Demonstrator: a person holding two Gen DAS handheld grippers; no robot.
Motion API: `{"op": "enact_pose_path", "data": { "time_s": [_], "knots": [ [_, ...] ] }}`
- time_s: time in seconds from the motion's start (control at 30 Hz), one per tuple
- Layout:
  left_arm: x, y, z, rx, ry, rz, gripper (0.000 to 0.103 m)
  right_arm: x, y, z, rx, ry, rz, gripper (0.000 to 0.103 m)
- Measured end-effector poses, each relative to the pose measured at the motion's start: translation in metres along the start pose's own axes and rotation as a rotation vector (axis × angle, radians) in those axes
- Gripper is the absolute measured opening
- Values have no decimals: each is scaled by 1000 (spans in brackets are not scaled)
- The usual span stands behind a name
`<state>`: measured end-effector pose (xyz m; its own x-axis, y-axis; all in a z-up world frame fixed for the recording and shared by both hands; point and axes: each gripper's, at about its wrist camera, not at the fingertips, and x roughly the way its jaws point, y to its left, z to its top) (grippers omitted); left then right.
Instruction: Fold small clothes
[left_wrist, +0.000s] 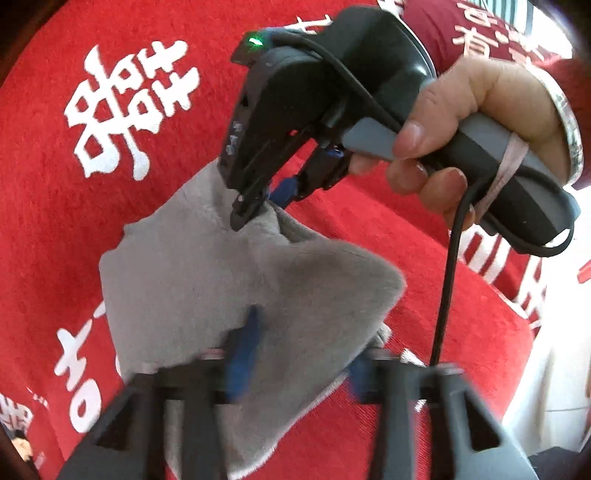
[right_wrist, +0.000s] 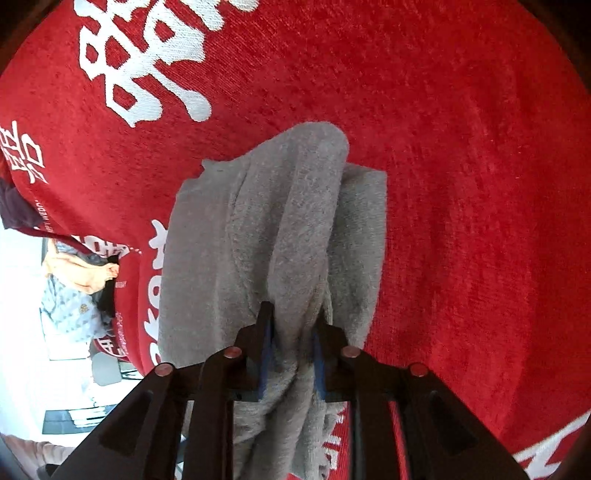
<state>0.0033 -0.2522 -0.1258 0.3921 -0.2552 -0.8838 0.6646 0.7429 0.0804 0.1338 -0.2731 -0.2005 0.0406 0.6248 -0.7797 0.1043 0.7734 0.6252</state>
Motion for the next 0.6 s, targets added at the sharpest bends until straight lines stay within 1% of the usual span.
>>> {"op": "enact_pose_path", "data": {
  "time_s": [0.03,0.07,0.1,0.13,0.17,0.27,0.37,0.43,0.5,0.57,0.6],
  "knots": [
    [-8,4,-2,-7,-19,3,67,-2,2,-1,0,8,-19,29],
    [-16,7,-5,-6,-27,-8,67,-5,3,-3,0,10,-41,38],
    [-17,5,-8,-3,-25,-20,67,-7,5,-5,1,11,-58,45],
    [-23,6,-11,-5,-18,-27,67,-12,4,-9,10,11,-73,55],
    [-27,10,-14,-15,-10,-28,67,-19,-1,-14,23,5,-71,56],
    [-33,29,-23,-69,11,-31,67,-35,-5,-32,74,-22,-57,56],
    [-33,56,-30,-144,32,5,67,-54,-1,-56,94,-59,-43,56],
    [-30,76,-34,-215,56,17,67,-62,5,-69,91,-74,-26,56],
    [-23,92,-39,-284,91,19,67,-64,13,-83,86,-75,-5,51],
    [-13,107,-46,-363,134,7,67,-57,18,-93,79,-46,-9,34],
    [-5,114,-50,-411,164,-8,67,-51,19,-97,77,-32,-26,29]
  ]
}}
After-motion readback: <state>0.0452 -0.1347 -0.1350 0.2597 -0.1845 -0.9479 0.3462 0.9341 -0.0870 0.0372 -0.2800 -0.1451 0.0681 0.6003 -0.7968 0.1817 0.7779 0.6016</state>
